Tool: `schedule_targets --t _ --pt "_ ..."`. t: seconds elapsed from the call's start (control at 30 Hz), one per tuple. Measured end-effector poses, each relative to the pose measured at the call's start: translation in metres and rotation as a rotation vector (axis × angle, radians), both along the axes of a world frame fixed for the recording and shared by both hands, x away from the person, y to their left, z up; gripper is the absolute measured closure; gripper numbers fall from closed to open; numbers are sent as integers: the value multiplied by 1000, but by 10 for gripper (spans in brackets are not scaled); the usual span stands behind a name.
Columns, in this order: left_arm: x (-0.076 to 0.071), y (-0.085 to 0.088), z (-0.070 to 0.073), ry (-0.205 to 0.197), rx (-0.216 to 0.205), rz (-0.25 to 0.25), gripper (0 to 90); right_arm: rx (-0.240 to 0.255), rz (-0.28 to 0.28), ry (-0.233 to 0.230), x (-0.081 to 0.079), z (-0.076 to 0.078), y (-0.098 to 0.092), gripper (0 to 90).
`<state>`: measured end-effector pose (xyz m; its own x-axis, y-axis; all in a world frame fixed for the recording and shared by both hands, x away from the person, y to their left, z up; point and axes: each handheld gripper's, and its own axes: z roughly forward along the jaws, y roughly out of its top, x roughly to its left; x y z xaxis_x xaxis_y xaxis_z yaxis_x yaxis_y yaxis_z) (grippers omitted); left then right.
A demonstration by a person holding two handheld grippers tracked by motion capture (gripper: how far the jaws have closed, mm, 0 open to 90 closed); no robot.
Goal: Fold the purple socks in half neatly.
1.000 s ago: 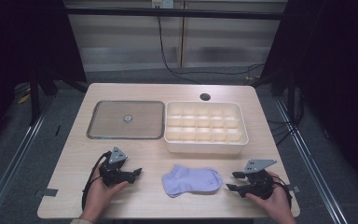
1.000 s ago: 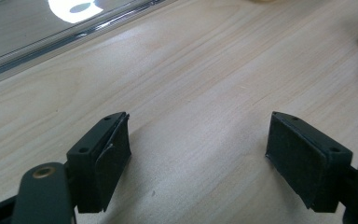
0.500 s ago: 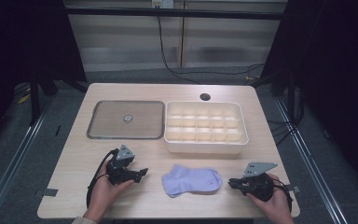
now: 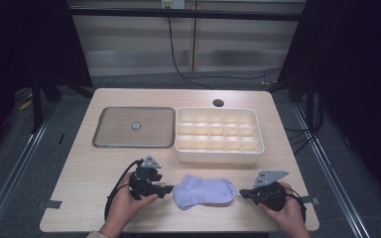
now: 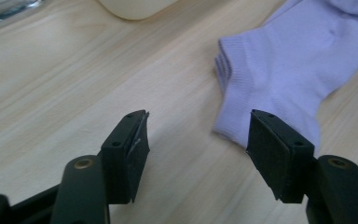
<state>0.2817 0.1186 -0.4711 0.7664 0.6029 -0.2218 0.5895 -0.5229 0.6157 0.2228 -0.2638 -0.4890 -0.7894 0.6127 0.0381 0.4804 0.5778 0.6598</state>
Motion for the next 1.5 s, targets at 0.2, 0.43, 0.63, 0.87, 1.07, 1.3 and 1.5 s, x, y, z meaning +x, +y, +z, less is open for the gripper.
schedule_targets --t 0.2,0.43,0.63,0.87,1.07,1.3,1.5 --pt "0 -15 1 32 22 -30 466 -6 12 -2 3 -1 3 900" --pt "0 -29 1 55 71 -74 542 -15 11 12 5 -3 5 900" --pt "-2 -39 -3 55 110 -68 569 -5 11 16 5 -4 6 900" --pt "-8 -50 -6 19 194 -57 691 4 3 19 5 -4 8 900" --pt "-9 -55 -5 44 210 -52 774 -7 3 20 6 -4 9 900" --pt "-5 -53 -4 79 196 -46 787 -7 2 13 6 -4 12 900" --pt "0 -49 -5 143 156 -35 787 13 3 13 6 -6 11 900"
